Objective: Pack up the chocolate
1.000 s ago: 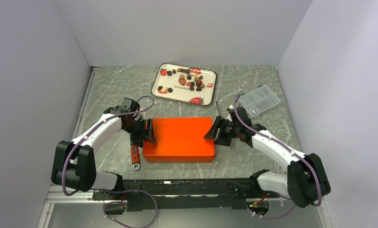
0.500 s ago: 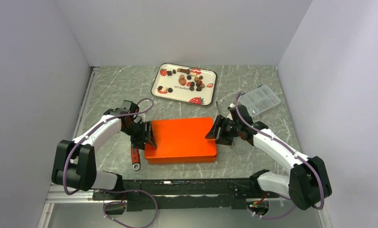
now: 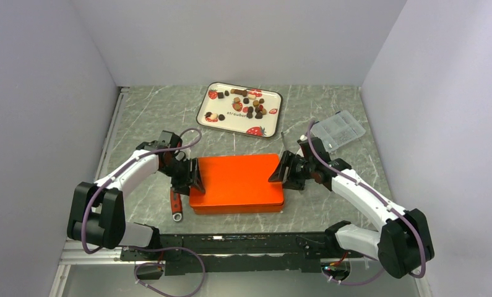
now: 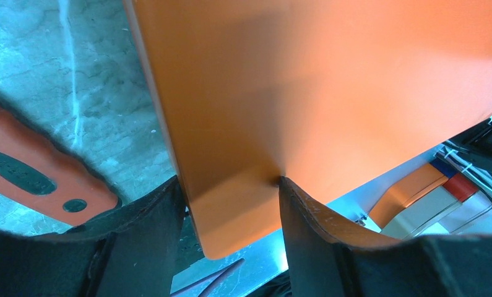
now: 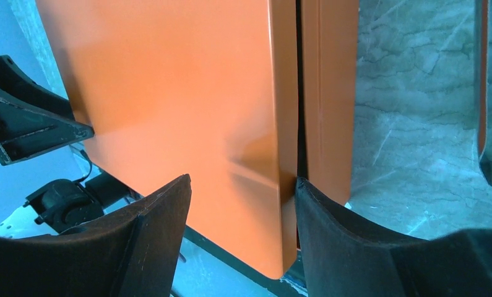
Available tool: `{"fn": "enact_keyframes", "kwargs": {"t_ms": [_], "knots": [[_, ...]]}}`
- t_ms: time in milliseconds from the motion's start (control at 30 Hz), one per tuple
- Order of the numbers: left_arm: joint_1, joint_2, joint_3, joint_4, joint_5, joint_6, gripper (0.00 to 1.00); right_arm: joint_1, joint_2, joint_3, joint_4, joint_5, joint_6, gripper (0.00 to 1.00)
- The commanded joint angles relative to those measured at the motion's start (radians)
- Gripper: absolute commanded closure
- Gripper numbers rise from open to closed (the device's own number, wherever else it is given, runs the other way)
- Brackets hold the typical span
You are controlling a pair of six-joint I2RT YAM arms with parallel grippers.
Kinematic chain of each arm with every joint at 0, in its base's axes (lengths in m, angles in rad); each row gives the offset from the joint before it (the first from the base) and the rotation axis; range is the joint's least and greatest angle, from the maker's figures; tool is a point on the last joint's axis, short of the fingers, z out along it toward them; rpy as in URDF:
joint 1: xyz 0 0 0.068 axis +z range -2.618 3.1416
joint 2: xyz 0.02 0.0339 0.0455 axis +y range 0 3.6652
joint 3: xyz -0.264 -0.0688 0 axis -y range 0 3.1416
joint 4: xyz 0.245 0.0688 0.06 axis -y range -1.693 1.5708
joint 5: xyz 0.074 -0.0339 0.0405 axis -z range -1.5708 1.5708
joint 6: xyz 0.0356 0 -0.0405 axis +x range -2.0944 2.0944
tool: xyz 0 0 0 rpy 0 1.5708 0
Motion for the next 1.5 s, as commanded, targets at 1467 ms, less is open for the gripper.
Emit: {"fn": "enact_keyframes", "kwargs": {"t_ms": [1467], "knots": [[-0.139,-0.041,0.062,0.03,-0.045,-0.044,0.45,0.029,0.058,0.107,-0.049,0.068,-0.069,0.36]]}}
